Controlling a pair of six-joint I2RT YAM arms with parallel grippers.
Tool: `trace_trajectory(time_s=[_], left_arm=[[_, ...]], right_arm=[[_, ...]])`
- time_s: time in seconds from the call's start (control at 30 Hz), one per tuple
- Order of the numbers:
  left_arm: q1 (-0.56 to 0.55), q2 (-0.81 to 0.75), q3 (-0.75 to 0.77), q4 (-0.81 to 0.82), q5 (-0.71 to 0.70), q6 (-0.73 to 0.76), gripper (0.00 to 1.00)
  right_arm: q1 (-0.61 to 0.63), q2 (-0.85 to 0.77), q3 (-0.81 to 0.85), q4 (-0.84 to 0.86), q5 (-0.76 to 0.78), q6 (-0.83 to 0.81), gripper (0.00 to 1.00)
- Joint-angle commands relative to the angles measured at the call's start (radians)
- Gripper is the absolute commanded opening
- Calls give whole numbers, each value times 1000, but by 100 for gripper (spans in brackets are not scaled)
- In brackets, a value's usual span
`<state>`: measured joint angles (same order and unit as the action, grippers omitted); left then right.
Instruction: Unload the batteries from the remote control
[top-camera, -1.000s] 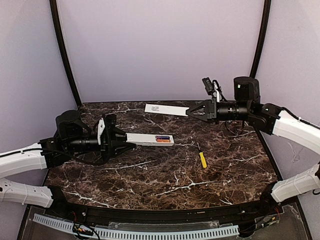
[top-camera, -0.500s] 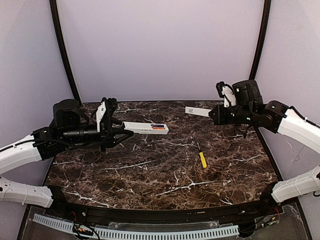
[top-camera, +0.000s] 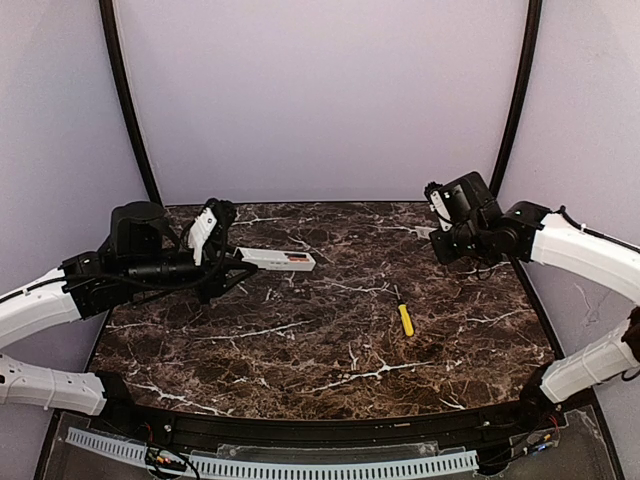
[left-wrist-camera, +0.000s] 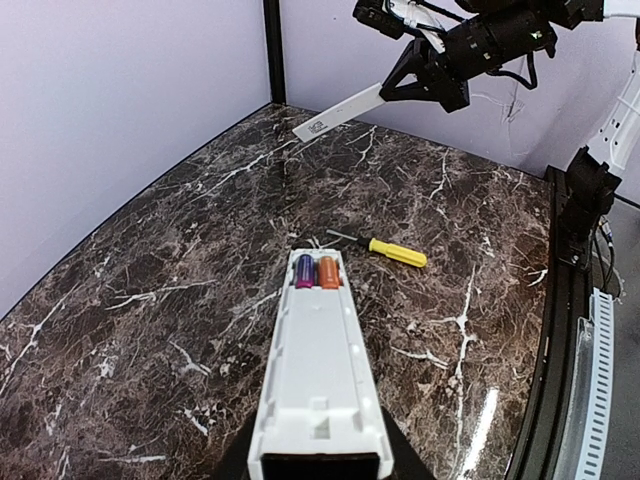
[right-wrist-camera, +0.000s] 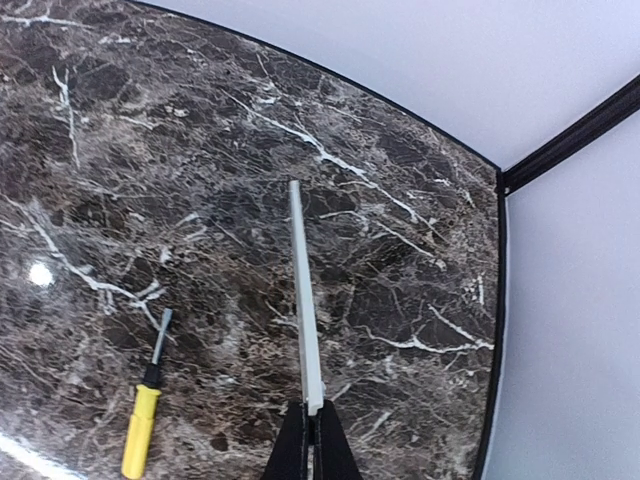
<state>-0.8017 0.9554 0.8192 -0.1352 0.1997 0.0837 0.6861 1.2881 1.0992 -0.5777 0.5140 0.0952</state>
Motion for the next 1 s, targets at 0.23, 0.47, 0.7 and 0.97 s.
trace_trajectory(time_s=[0.23, 0.47, 0.7, 0.97], left_arm=[[-3, -3, 27, -44, -11, 48, 0], [-4, 8, 25, -48, 12, 58, 0], [-4, 8, 25, -53, 10, 65, 0], [-4, 0, 20, -52, -4, 72, 0]], right_arm=[[-8, 181, 18, -59, 257, -188, 0], [-26, 304, 22, -118, 291, -198, 0], [-30, 432, 26, -176, 279, -182, 0], [-30, 482, 41, -196, 218, -165, 0]])
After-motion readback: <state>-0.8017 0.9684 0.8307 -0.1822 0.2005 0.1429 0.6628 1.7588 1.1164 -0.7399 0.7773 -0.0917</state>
